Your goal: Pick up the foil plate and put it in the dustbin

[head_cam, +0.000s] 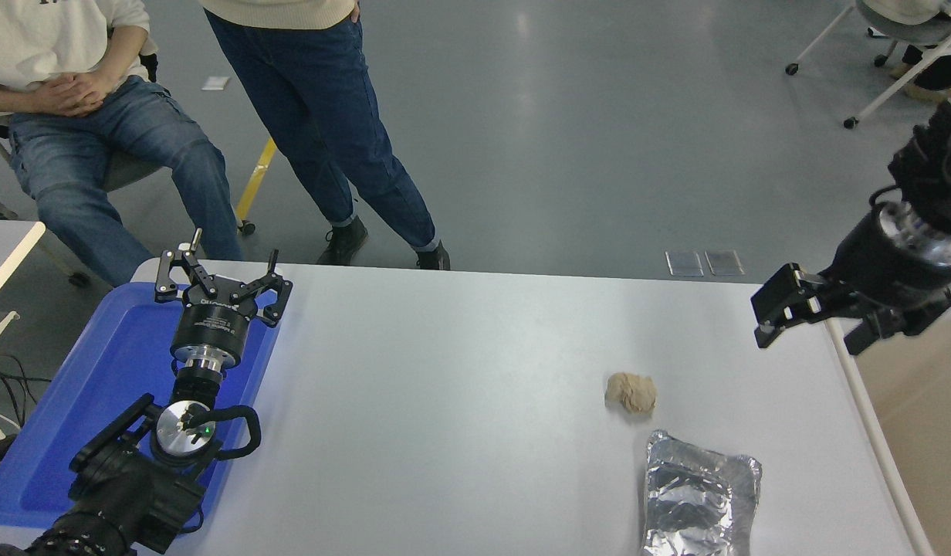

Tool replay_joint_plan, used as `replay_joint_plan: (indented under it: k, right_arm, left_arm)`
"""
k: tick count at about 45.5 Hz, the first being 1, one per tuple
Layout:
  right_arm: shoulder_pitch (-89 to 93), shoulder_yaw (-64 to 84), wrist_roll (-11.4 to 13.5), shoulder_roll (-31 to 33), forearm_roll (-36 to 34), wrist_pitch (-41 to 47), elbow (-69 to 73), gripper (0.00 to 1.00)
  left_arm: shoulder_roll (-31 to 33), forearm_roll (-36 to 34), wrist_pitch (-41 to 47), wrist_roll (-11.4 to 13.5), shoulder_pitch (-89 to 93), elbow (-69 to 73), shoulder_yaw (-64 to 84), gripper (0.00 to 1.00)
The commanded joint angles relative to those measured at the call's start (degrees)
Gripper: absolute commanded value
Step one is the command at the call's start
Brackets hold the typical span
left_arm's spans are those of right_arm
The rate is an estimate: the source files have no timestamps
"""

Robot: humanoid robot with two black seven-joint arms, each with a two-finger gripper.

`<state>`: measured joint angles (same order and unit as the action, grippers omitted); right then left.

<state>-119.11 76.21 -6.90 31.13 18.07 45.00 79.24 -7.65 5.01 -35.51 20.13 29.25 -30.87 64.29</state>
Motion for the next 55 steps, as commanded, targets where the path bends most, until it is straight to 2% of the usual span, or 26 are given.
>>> replay_joint_plan:
  k: [1,7,12,22,28,55]
  right_arm:
    - [4.3,0.5,0.0,4.6,0.9,0.0,-0.3,1.0]
    - [7.7,0.0,0.0,4.7,1.0,0.0,-0.4,1.0]
    - [12.8,-1.0,0.0,4.6,0.5,-0.3,-0.3,0.94]
    - [25.4,-7.8,0.0,4.6,0.5,-18.4,-0.6,0.96]
    - [30.3,-11.0,0.0,4.3,1.0,-25.0,-0.6,0.97]
    - [42.9,-18.3,0.1,2.4,1.1,-30.3,-0.8,0.98]
  left_arm:
    - [0.0,0.0,0.0,0.0,-0.1,0.0,0.0,1.0]
    - [0.0,0.0,0.0,0.0,-0.1,-0.1,0.0,1.0]
    - [-0.1,0.1,0.0,0.0,-0.1,0.0,0.0,1.0]
    - [0.0,0.1,0.0,0.0,-0.1,0.0,0.0,1.0]
    - [0.0,0.1,0.0,0.0,-0.1,0.0,0.0,1.0]
    - [0.0,0.1,0.0,0.0,-0.1,0.0,0.0,1.0]
